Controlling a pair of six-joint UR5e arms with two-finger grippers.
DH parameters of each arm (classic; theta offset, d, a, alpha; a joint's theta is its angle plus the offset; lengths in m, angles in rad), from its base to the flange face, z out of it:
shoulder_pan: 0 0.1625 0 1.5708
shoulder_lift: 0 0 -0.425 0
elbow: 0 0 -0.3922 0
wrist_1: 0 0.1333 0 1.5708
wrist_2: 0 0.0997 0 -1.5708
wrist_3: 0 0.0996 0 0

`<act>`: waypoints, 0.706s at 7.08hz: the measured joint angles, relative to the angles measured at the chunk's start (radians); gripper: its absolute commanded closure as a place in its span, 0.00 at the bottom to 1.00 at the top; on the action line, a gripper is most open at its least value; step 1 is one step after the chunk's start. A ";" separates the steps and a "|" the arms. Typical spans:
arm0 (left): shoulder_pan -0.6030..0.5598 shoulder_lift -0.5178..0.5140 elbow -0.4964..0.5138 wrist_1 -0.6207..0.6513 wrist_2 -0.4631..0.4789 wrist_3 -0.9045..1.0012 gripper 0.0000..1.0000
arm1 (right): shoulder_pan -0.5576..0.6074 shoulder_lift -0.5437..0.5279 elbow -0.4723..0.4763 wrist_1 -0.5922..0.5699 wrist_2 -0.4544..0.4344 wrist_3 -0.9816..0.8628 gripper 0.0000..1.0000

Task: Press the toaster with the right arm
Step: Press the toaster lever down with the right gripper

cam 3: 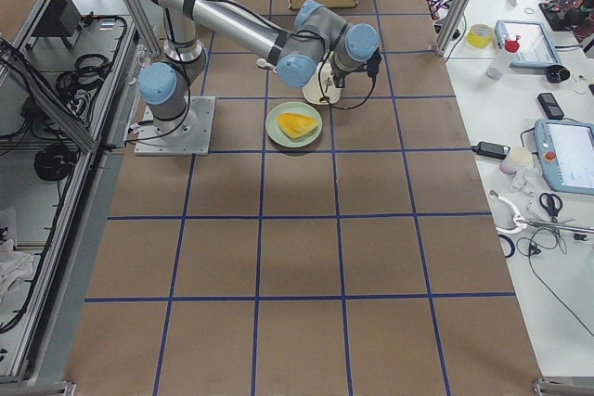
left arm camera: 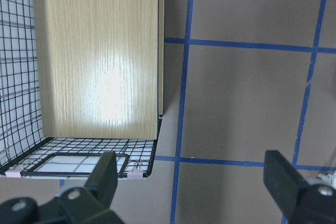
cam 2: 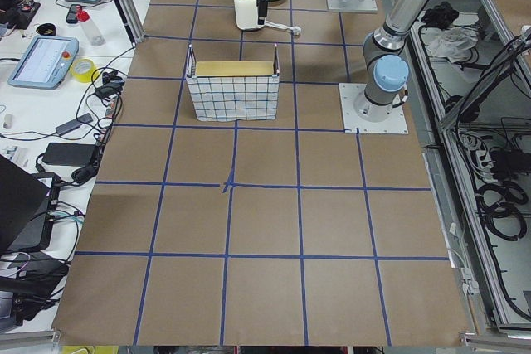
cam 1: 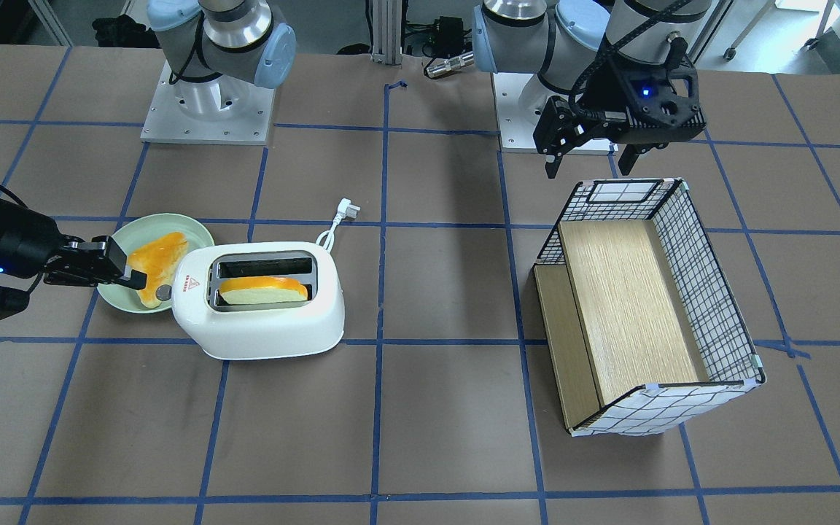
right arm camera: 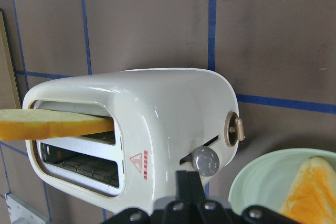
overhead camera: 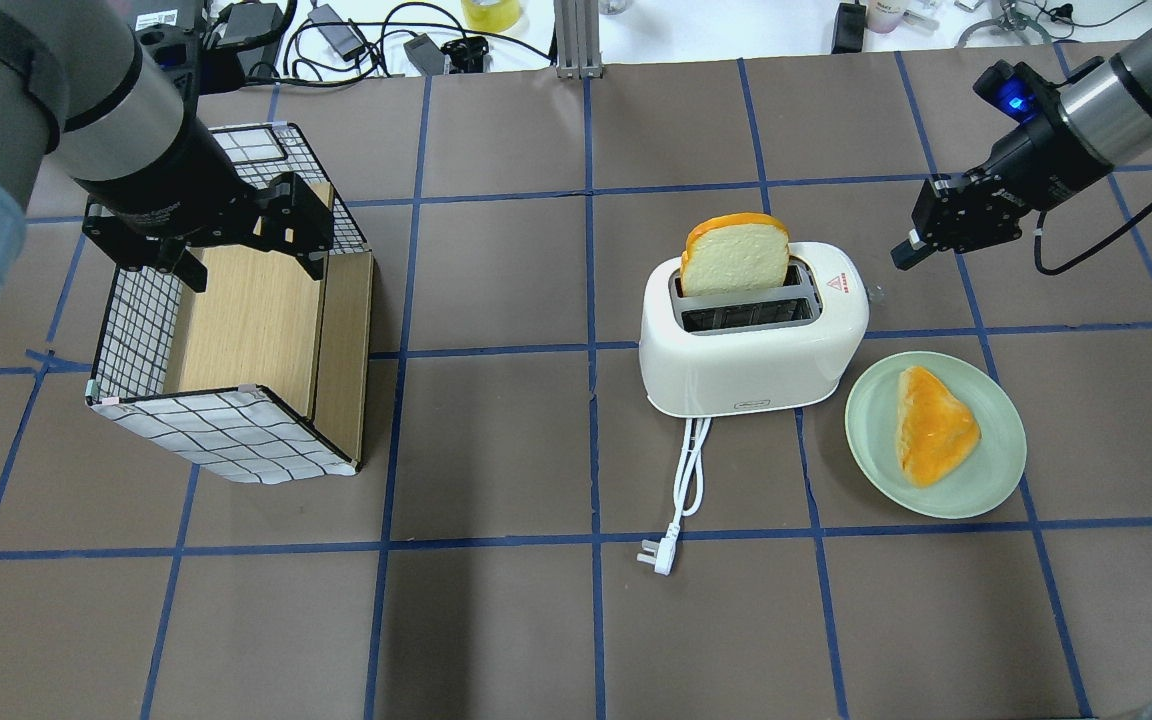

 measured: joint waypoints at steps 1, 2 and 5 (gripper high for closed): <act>0.000 0.000 0.000 0.000 0.000 0.000 0.00 | 0.000 0.007 0.020 -0.001 0.001 0.010 1.00; 0.000 0.000 0.000 0.000 0.000 0.000 0.00 | -0.001 0.013 0.034 -0.002 0.002 0.016 1.00; 0.000 0.000 0.000 0.000 0.000 0.000 0.00 | -0.001 0.025 0.043 -0.033 0.023 0.024 1.00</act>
